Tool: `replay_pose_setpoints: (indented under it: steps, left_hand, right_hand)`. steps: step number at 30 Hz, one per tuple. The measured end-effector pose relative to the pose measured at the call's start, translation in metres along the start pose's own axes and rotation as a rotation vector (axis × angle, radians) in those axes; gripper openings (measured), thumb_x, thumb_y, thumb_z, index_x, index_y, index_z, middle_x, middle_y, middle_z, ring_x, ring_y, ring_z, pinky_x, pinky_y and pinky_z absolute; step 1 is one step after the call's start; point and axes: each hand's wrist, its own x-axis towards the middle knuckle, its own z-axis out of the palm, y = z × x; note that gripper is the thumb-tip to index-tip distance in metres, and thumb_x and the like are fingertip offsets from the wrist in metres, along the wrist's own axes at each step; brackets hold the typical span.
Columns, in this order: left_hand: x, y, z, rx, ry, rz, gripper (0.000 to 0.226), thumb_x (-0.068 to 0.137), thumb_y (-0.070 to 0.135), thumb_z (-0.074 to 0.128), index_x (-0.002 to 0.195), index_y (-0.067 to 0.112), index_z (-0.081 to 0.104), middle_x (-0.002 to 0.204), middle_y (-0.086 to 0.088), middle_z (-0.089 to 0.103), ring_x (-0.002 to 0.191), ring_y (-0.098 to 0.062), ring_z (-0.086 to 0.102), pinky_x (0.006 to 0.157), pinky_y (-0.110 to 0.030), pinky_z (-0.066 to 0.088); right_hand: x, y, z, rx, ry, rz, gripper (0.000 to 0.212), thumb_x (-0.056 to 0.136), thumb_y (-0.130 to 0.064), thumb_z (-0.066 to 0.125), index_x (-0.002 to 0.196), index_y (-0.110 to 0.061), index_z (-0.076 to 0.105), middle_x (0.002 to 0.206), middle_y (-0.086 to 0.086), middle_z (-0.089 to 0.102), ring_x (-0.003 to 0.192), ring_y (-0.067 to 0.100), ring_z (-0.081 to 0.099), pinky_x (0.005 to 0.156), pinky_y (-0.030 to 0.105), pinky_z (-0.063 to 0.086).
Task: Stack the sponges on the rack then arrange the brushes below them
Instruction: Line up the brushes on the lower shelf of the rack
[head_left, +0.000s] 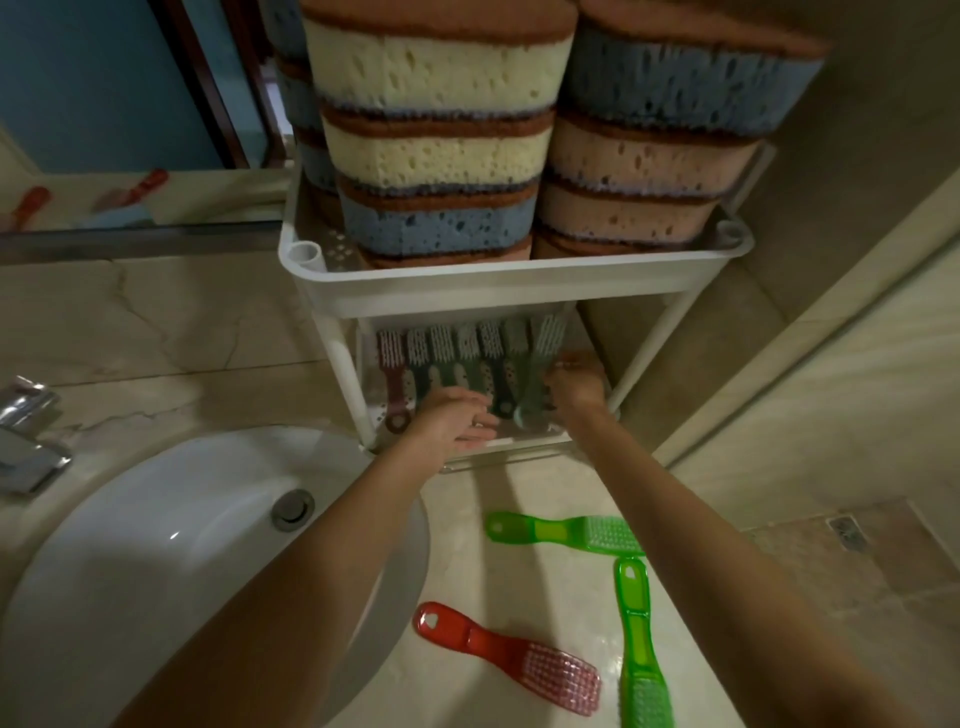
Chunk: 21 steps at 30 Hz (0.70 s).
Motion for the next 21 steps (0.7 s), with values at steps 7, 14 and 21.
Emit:
replay_pose_setpoints:
  steps: [7, 14, 21]
  left_hand:
    - [0.010, 0.001, 0.005, 0.072, 0.056, 0.009, 0.031, 0.099, 0.009, 0.040, 0.123, -0.006, 0.052, 0.124, -0.026, 0.059, 0.098, -0.032, 0.061, 0.073, -0.027, 0.051]
    - [0.020, -0.004, 0.001, 0.122, 0.090, 0.052, 0.028, 0.097, 0.009, 0.040, 0.118, -0.003, 0.056, 0.112, -0.022, 0.064, 0.081, -0.023, 0.063, 0.066, -0.022, 0.051]
    - [0.028, -0.009, -0.004, 0.276, 0.156, 0.171, 0.021, 0.094, 0.006, 0.045, 0.097, 0.002, 0.065, 0.097, -0.016, 0.062, 0.095, -0.027, 0.058, 0.080, -0.030, 0.047]
  right_hand:
    - [0.012, -0.007, -0.012, -0.418, 0.106, -0.045, 0.036, 0.098, -0.018, 0.041, 0.127, 0.004, 0.044, 0.126, 0.019, 0.056, 0.115, 0.031, 0.056, 0.086, 0.030, 0.045]
    - [0.030, -0.006, -0.005, -0.455, 0.109, -0.062, 0.034, 0.096, -0.017, 0.046, 0.125, 0.000, 0.042, 0.121, 0.017, 0.058, 0.112, 0.030, 0.058, 0.090, 0.033, 0.048]
    - [0.035, 0.005, 0.015, -0.583, 0.174, -0.081, 0.065, 0.098, -0.038, 0.039, 0.144, 0.002, 0.015, 0.143, 0.023, 0.037, 0.125, 0.033, 0.048, 0.098, 0.041, 0.046]
